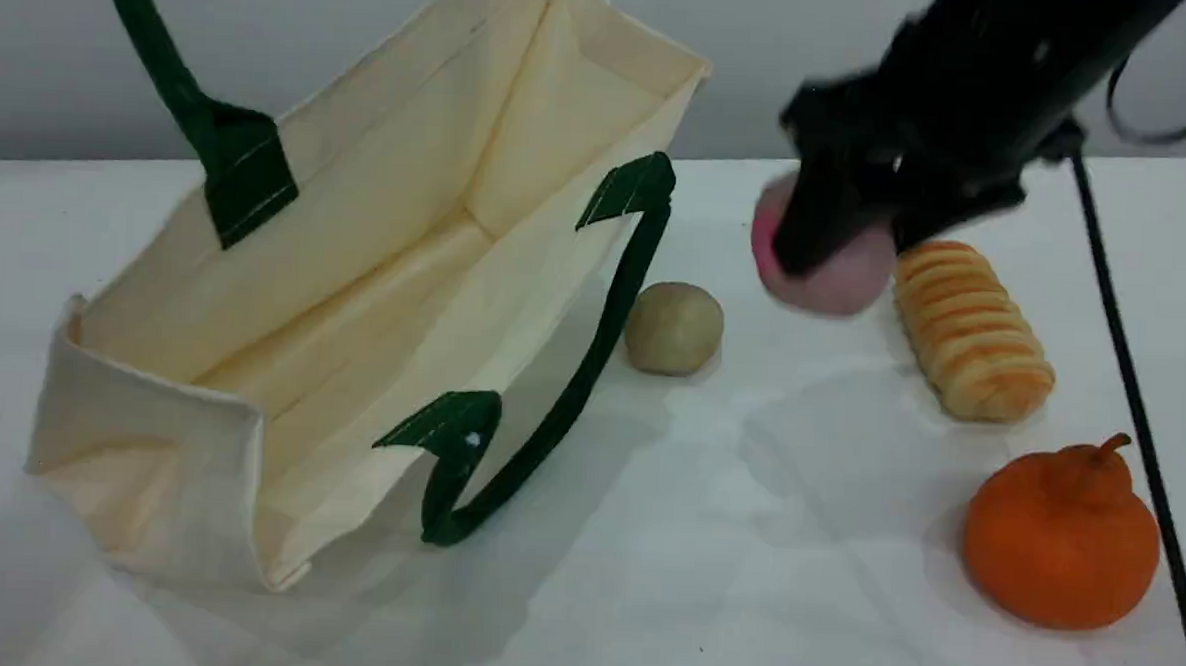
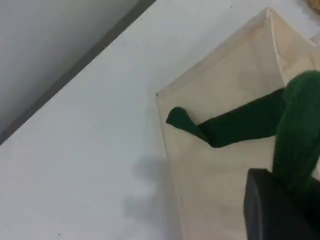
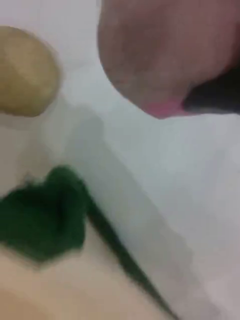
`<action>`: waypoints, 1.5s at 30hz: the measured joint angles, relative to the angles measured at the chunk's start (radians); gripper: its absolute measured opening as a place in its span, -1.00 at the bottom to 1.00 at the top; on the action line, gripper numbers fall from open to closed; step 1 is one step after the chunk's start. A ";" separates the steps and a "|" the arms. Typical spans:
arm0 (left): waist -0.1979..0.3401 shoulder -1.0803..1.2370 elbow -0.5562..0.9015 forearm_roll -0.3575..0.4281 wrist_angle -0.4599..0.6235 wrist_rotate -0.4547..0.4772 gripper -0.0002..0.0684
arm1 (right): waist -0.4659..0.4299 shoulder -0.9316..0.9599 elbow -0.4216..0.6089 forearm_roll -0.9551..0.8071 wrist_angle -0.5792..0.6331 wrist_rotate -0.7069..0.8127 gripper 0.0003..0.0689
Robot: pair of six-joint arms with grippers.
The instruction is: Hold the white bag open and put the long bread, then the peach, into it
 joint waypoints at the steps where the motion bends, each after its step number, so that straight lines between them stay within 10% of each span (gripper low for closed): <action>1: 0.000 0.000 0.000 0.000 0.000 0.000 -0.73 | 0.001 -0.026 0.000 0.000 0.009 0.000 0.01; 18: 0.000 0.000 0.000 0.000 0.000 0.000 -0.73 | 0.111 -0.210 0.001 -0.020 0.025 0.028 0.01; 45: 0.000 0.000 0.000 -0.004 0.000 -0.003 -0.73 | 0.111 0.202 0.051 0.013 -0.125 0.082 0.01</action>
